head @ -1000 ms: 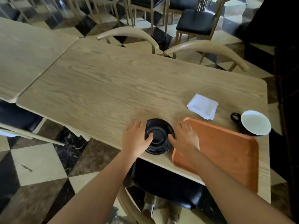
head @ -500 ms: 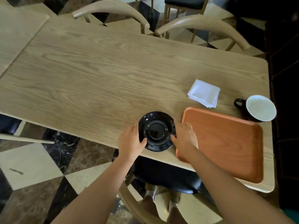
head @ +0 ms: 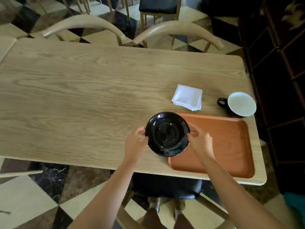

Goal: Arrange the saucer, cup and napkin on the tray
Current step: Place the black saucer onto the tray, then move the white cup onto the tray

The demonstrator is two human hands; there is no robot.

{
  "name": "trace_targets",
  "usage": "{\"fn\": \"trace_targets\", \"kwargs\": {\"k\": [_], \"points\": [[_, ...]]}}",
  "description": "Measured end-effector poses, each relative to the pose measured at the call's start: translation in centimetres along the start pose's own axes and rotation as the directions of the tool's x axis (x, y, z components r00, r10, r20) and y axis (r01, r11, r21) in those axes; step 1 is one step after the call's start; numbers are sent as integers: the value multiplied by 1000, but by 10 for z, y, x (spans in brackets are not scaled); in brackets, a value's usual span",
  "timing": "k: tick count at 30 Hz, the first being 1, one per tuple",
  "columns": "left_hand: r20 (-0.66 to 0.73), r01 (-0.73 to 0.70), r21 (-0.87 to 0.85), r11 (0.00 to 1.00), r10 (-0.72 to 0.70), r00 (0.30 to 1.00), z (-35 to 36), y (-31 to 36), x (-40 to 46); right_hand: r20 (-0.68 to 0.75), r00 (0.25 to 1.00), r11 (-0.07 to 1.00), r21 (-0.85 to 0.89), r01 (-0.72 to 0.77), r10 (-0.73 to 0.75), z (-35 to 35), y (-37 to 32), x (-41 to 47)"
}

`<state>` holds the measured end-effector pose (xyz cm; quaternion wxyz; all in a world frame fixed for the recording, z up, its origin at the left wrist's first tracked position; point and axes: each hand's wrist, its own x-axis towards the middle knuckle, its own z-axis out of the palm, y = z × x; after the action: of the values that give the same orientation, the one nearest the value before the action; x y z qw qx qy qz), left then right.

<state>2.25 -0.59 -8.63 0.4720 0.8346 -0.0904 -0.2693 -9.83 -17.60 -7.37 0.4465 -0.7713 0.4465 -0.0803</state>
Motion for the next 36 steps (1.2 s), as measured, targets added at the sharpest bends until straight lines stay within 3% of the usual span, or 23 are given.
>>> {"fn": "trace_targets", "kwargs": {"k": [6, 11, 20, 30, 36], "points": [[91, -1, 7, 1000, 1, 996, 47, 31, 13, -83, 993, 996, 45, -76, 80, -42, 29, 18], [127, 12, 146, 989, -30, 991, 74, 35, 19, -76, 986, 988, 66, -143, 148, -53, 50, 28], [114, -47, 391, 919, 3, 993, 85, 32, 25, 18, 986, 983, 80, -164, 163, -55, 65, 42], [138, 26, 344, 939, -78, 987, 81, 36, 32, 164, 977, 991, -10, -134, 133, -64, 67, 56], [150, 0, 440, 898, -74, 986, 81, 45, 31, 243, 966, 992, -106, -64, 89, -75, 63, 58]]}}
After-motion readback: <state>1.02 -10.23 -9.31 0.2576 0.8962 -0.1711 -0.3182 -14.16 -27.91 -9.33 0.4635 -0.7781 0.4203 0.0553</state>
